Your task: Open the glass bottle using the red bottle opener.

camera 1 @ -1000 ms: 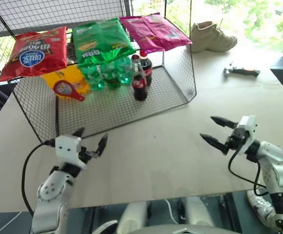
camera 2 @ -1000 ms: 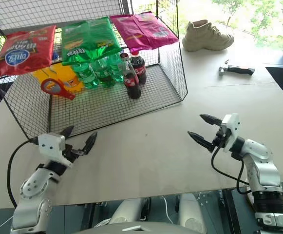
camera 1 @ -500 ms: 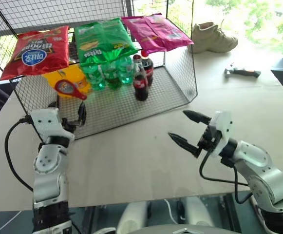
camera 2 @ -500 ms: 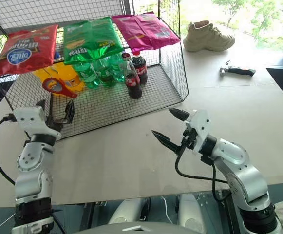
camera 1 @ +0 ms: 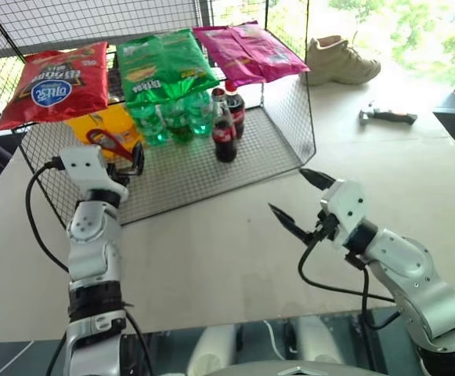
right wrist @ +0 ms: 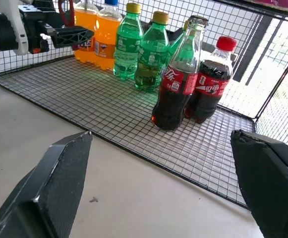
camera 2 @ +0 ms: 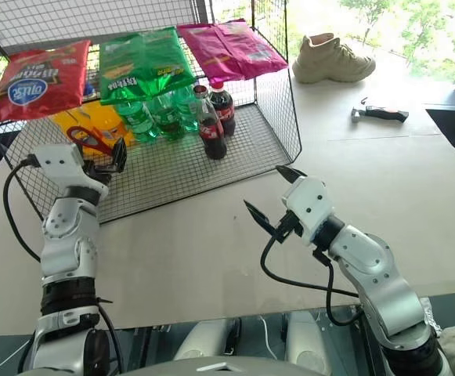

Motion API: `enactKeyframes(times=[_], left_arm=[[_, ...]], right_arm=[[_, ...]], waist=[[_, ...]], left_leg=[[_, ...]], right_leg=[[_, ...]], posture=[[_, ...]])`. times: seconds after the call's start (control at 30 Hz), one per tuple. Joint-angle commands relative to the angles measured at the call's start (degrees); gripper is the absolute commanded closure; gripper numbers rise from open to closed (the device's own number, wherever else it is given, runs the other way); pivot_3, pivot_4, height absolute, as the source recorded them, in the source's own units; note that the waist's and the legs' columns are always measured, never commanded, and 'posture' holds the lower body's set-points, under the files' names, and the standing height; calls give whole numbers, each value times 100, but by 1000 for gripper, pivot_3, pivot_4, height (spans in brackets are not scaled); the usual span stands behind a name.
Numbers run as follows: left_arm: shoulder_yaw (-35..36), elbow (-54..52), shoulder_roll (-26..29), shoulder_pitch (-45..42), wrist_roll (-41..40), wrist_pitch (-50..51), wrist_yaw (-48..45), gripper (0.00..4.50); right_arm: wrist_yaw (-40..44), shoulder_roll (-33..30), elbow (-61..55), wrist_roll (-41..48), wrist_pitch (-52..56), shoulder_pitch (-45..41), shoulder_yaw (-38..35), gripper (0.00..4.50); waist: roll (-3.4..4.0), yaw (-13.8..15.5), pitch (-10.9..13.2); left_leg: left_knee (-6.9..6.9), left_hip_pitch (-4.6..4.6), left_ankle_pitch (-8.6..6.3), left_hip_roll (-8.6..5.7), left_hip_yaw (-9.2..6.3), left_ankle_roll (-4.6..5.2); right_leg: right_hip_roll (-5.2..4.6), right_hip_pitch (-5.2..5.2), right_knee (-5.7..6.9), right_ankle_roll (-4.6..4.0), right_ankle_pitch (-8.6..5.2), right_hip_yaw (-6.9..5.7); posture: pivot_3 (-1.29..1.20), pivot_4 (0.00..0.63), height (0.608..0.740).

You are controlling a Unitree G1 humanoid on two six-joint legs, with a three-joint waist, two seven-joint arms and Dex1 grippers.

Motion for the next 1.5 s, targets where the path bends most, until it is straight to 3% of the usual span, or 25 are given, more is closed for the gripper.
enactKeyframes(times=[0.03,0.23,0.37,0.57,0.63,0.8,1.23,1.5], left_arm=[[14,21,112,-131,44,-252,-22,33],[-19,45,69,-156,92,-416,-11,33],[-24,-22,22,-65,149,-541,75,1324],[8,-6,28,-8,206,-643,205,4077],[-2,-17,34,12,223,-665,236,4450],[-22,-95,93,134,513,-808,466,4450],[-5,-664,301,561,2320,-1337,1997,4450],[-149,-923,221,795,2753,-1384,2332,4450]], right_arm=[[-7,29,-194,-87,-211,-65,41,0],[82,41,-67,-133,-370,-65,52,0],[140,38,-10,-138,-442,-63,51,0],[225,37,68,-136,-499,-75,49,0],[254,32,101,-133,-523,-85,41,0],[317,41,185,-132,-569,-111,20,0],[361,31,281,-133,-629,-72,-10,0],[431,-20,331,-146,-662,-57,-69,0]], waist=[[0,-5,0],[0,1,0],[0,1,0],[0,1,0],[-1,10,-1],[-1,7,-1],[-2,1,-1],[-3,3,-2]], left_leg=[[0,0,0,0,0,0],[1,0,0,0,-1,0],[1,0,0,0,-1,0],[1,0,0,0,-1,0],[1,0,0,0,-1,0],[4,1,0,-1,-4,0],[3,2,0,0,-3,0],[3,2,0,0,-3,0]], right_leg=[[0,0,0,0,0,1],[0,0,1,0,0,0],[0,0,1,0,0,0],[0,0,1,0,1,0],[0,0,2,0,1,0],[0,2,4,1,1,-2],[0,1,5,1,1,0],[-1,1,5,1,1,0]], posture=[[0,150,740],[0,150,740],[0,150,740],[0,150,740],[0,150,740],[0,150,740],[0,150,740],[0,150,740]])
